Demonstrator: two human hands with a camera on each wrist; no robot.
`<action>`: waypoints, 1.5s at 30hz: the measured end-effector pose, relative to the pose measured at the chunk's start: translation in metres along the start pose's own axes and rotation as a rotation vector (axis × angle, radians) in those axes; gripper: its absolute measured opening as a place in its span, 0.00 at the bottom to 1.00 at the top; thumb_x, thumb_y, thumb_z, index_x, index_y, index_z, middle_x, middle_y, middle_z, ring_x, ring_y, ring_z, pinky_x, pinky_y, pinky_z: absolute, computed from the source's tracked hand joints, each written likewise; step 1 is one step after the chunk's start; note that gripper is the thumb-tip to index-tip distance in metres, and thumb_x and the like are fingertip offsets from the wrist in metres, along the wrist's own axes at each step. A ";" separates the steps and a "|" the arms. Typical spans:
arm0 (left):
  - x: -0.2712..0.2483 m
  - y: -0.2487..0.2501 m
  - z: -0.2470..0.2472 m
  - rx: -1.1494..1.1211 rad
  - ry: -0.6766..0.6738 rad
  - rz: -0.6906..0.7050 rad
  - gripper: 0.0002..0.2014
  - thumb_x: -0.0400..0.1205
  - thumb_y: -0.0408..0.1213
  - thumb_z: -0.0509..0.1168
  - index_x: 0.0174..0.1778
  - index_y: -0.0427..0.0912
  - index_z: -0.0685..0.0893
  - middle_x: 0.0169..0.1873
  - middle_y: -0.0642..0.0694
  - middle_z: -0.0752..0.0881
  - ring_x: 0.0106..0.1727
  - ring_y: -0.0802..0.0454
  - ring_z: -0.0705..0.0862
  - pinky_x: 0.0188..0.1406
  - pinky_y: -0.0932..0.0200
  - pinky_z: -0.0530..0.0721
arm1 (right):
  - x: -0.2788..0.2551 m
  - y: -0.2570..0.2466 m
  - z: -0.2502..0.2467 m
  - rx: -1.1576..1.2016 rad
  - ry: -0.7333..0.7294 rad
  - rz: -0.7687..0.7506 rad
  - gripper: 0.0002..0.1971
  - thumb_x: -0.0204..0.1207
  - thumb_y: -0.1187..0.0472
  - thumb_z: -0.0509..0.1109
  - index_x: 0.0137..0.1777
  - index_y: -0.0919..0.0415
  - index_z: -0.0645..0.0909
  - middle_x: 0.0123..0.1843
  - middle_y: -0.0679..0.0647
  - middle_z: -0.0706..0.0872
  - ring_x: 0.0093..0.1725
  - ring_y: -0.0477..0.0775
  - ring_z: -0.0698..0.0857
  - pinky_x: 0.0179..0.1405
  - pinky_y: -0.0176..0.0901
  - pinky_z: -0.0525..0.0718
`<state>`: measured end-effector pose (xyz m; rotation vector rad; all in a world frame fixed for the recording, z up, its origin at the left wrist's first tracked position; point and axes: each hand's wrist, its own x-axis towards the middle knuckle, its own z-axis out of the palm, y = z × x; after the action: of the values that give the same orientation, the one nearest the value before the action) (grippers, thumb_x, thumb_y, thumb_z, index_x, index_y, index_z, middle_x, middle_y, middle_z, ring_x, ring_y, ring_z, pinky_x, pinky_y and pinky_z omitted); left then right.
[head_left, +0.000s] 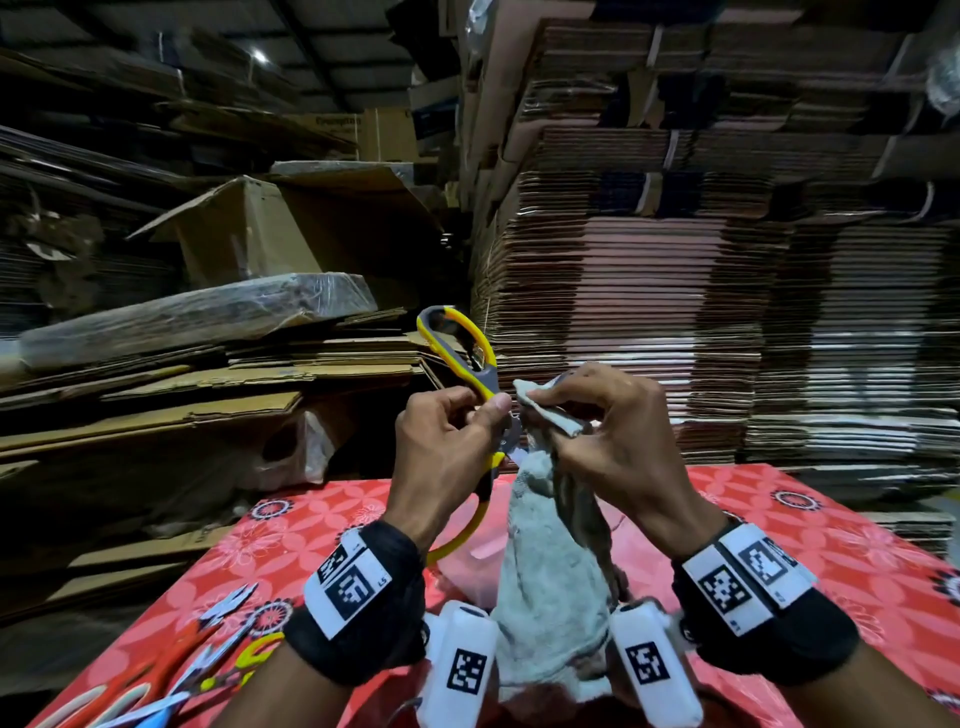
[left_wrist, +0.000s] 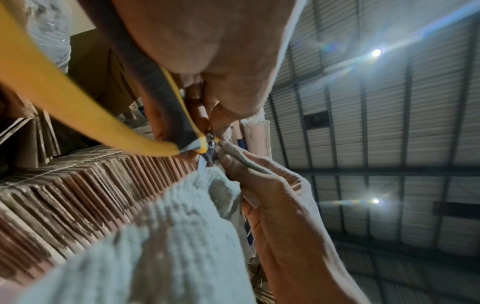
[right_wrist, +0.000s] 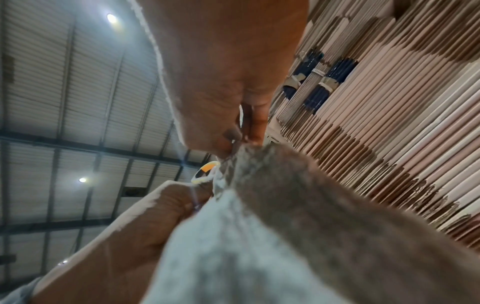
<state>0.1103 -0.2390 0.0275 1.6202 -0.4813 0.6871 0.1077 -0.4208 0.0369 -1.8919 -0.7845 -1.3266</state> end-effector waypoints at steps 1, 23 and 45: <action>0.000 0.001 -0.001 0.024 0.001 0.009 0.13 0.85 0.43 0.74 0.36 0.41 0.90 0.30 0.41 0.90 0.35 0.40 0.92 0.36 0.32 0.92 | 0.001 0.001 -0.001 -0.021 0.034 0.016 0.10 0.67 0.68 0.88 0.48 0.60 0.95 0.39 0.49 0.90 0.38 0.41 0.88 0.39 0.26 0.82; 0.000 0.010 -0.007 0.135 -0.001 0.087 0.15 0.85 0.40 0.75 0.34 0.39 0.89 0.30 0.43 0.91 0.35 0.39 0.92 0.31 0.38 0.92 | 0.002 0.002 -0.004 -0.033 0.043 0.043 0.19 0.56 0.79 0.79 0.47 0.64 0.94 0.39 0.54 0.90 0.38 0.51 0.90 0.39 0.32 0.86; 0.028 0.036 -0.006 0.117 -0.018 0.124 0.25 0.79 0.55 0.71 0.40 0.30 0.87 0.36 0.34 0.91 0.37 0.30 0.90 0.36 0.30 0.90 | 0.037 -0.011 -0.019 0.114 0.178 0.201 0.08 0.72 0.62 0.86 0.49 0.53 0.94 0.43 0.44 0.94 0.43 0.39 0.93 0.46 0.38 0.90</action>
<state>0.1063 -0.2373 0.0727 1.7181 -0.5671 0.8072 0.0995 -0.4260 0.0786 -1.6893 -0.5525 -1.2762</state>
